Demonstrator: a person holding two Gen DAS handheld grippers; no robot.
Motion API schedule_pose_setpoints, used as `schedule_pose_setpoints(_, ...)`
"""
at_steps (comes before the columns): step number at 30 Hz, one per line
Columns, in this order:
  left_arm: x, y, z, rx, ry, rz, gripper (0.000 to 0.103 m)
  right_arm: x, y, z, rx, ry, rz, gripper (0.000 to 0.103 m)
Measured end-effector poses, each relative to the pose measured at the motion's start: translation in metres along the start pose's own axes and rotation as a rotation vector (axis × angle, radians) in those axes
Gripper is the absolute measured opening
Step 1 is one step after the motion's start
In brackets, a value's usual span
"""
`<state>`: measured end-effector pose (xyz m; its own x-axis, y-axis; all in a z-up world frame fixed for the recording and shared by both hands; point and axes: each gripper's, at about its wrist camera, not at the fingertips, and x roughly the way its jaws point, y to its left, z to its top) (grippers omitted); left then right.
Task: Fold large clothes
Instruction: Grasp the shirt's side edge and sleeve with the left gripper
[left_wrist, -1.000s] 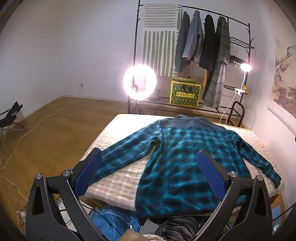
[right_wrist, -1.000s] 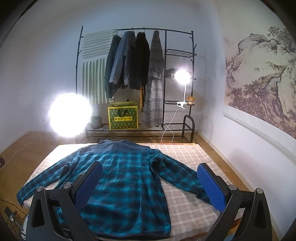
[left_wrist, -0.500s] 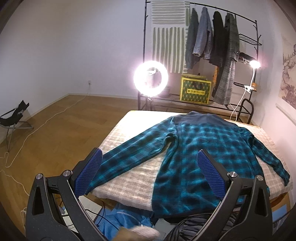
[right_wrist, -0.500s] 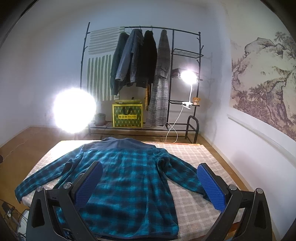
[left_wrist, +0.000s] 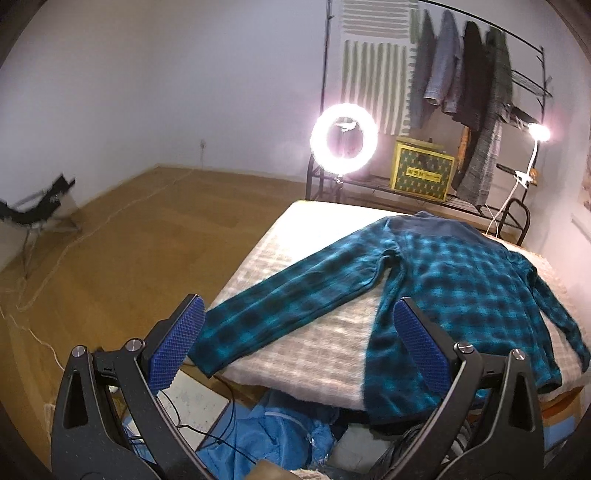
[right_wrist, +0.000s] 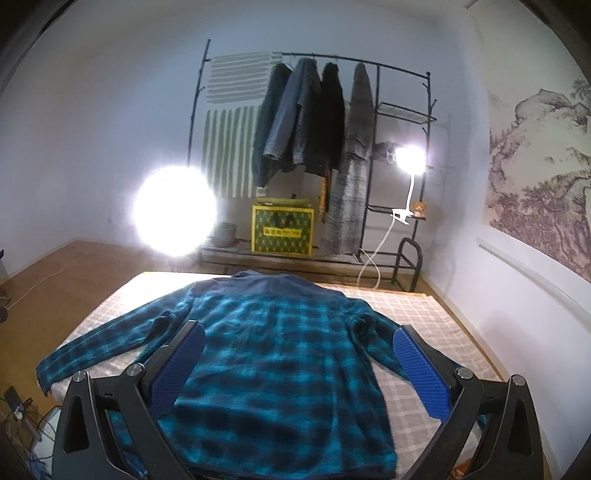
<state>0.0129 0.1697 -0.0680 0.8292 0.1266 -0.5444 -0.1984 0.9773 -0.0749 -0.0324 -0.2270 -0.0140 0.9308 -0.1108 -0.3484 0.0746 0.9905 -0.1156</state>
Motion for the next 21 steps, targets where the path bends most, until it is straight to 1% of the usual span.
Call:
schedule_pose_setpoints(2, 0.005, 0.026, -0.005, -0.044, -0.018, -0.037, 0.102, 0.001, 0.007, -0.004, 0.004, -0.009, 0.03, 0.103)
schedule_pose_setpoints(3, 0.009, 0.041, -0.007, -0.07, -0.028, -0.041, 0.099, 0.001, 0.007, -0.004, 0.004, -0.009, 0.03, 0.103)
schedule_pose_setpoints(4, 0.013, 0.052, -0.009, -0.088, -0.025, -0.03, 0.097, 0.002, 0.009, -0.005, 0.006, -0.009, 0.043, 0.103)
schedule_pose_setpoints(6, 0.027, 0.077, -0.012, -0.119, -0.005, 0.006, 0.089, 0.006, 0.015, -0.008, 0.009, -0.004, 0.068, 0.103)
schedule_pose_setpoints(7, 0.037, 0.092, -0.015, -0.143, 0.013, 0.013, 0.086, 0.01, 0.02, -0.012, 0.009, 0.013, 0.091, 0.103)
schedule_pose_setpoints(9, 0.056, 0.119, -0.021, -0.19, 0.055, 0.018, 0.078, 0.012, 0.023, -0.014, 0.008, 0.022, 0.097, 0.103)
schedule_pose_setpoints(10, 0.069, 0.136, -0.025, -0.232, 0.086, 0.003, 0.076, 0.018, 0.029, -0.016, 0.001, 0.044, 0.112, 0.103)
schedule_pose_setpoints(11, 0.08, 0.15, -0.029, -0.275, 0.116, -0.013, 0.075, 0.018, 0.029, -0.016, 0.001, 0.044, 0.112, 0.102)
schedule_pose_setpoints(12, 0.094, 0.165, -0.035, -0.328, 0.154, -0.033, 0.071, 0.022, 0.035, -0.018, -0.01, 0.069, 0.124, 0.102)
schedule_pose_setpoints(13, 0.108, 0.183, -0.043, -0.401, 0.196, -0.061, 0.067, 0.022, 0.035, -0.018, -0.01, 0.069, 0.124, 0.102)
schedule_pose_setpoints(14, 0.119, 0.195, -0.05, -0.453, 0.225, -0.077, 0.061, 0.025, 0.04, -0.021, -0.019, 0.086, 0.131, 0.102)
schedule_pose_setpoints(16, 0.144, 0.219, -0.066, -0.55, 0.283, -0.125, 0.06, 0.026, 0.043, -0.022, -0.023, 0.093, 0.131, 0.102)
schedule_pose_setpoints(19, 0.174, 0.238, -0.084, -0.626, 0.338, -0.128, 0.058, 0.031, 0.048, -0.025, -0.031, 0.114, 0.128, 0.102)
schedule_pose_setpoints(21, 0.19, 0.249, -0.093, -0.66, 0.356, -0.123, 0.058, 0.034, 0.051, -0.026, -0.038, 0.127, 0.126, 0.102)
